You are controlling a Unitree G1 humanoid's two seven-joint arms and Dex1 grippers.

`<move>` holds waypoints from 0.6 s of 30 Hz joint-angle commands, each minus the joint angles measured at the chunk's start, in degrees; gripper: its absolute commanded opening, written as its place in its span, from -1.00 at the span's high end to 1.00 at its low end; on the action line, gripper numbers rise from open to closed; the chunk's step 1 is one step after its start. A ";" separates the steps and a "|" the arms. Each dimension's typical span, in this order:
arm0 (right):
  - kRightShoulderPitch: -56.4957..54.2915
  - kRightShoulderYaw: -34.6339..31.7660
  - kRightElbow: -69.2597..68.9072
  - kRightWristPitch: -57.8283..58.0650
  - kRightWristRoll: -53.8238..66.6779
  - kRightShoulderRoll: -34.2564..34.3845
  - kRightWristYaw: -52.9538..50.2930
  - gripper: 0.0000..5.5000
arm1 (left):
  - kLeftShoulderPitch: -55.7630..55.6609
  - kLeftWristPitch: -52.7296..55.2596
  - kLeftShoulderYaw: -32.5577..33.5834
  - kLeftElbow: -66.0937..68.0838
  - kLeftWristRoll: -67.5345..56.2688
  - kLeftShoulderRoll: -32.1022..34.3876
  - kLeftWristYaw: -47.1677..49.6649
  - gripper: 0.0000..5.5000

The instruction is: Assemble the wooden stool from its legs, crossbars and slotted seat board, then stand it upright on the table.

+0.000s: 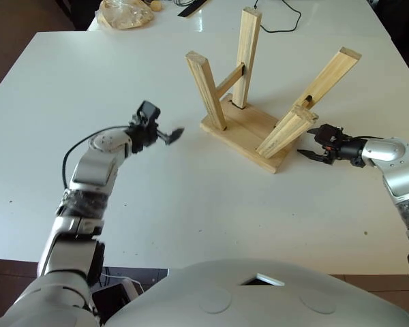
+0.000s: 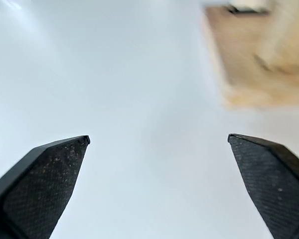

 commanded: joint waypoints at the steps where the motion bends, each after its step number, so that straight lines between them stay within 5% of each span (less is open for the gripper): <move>1: -0.06 3.17 3.43 0.97 -3.68 2.99 0.37 -0.20 | -8.06 -15.67 0.05 16.84 6.80 -5.13 7.02 -0.87; 11: 0.38 3.79 1.08 3.50 -1.95 7.55 2.48 -0.20 | -12.20 -38.41 -5.10 46.21 15.96 -12.03 2.50 -0.87; 18: 0.88 3.58 0.76 2.23 -2.27 8.72 1.55 -0.20 | -7.31 -41.57 -6.12 37.35 12.61 -9.68 -12.91 -0.87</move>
